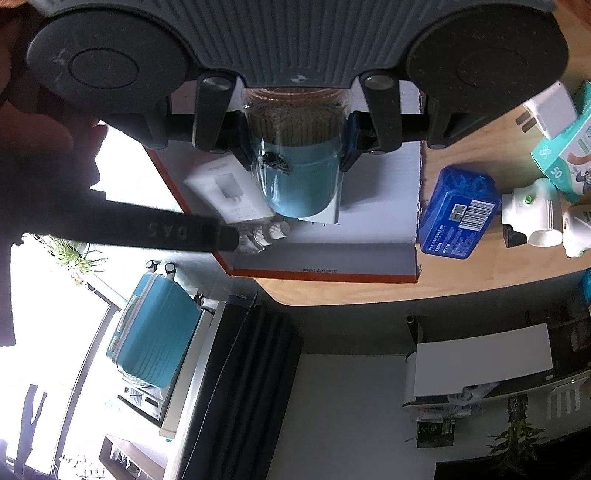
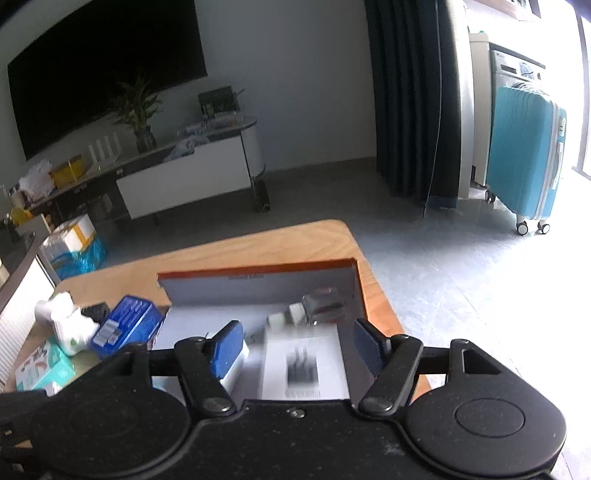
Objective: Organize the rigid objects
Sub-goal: 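Open both tools to release the jar and boxed charger into the box, then withdraw both tools from the box toward the table items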
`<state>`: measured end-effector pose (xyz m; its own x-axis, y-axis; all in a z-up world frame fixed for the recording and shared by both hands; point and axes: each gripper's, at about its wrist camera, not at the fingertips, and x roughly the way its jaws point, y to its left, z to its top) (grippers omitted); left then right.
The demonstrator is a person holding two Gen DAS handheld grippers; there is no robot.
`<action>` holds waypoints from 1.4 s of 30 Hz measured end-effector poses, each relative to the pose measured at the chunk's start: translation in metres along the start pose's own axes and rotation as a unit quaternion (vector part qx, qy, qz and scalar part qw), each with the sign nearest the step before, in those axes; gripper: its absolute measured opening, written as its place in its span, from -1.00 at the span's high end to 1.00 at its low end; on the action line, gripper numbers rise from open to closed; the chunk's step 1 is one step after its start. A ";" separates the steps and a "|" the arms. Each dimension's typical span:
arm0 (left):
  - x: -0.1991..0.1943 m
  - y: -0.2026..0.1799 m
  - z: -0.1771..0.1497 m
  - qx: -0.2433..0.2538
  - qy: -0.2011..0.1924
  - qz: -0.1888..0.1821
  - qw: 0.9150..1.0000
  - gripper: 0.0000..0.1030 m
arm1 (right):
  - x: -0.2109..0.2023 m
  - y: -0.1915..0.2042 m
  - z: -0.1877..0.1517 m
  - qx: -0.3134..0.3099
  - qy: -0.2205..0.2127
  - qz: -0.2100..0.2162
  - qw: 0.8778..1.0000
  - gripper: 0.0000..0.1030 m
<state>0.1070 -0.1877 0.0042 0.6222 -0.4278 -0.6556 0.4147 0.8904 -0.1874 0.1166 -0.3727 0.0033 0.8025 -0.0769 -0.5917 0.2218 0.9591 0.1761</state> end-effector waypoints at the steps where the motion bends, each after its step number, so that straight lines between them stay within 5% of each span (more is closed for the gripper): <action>1: 0.000 0.000 0.000 0.000 0.000 -0.001 1.000 0.08 | -0.004 -0.002 0.000 0.004 -0.005 -0.006 1.000 -0.54; 10: 0.012 -0.010 0.002 -0.001 0.010 -0.027 1.000 0.07 | -0.037 -0.011 0.000 0.008 -0.036 -0.021 0.999 -0.54; 14: 0.012 -0.008 -0.001 -0.008 0.015 -0.040 0.999 -0.15 | -0.047 -0.010 0.000 0.008 -0.043 -0.019 0.999 -0.54; 32: -0.044 0.028 0.004 -0.032 -0.002 0.065 0.997 -0.56 | -0.069 0.028 -0.012 -0.007 -0.035 0.007 0.999 -0.55; 42: -0.063 0.044 0.002 -0.043 -0.009 0.085 0.995 -0.71 | -0.070 0.049 -0.018 -0.029 -0.025 0.020 0.999 -0.66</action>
<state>0.0872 -0.1223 0.0388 0.6911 -0.2727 -0.6693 0.2451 0.9596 -0.1379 0.0613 -0.3156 0.0396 0.8372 -0.0507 -0.5446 0.1579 0.9757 0.1520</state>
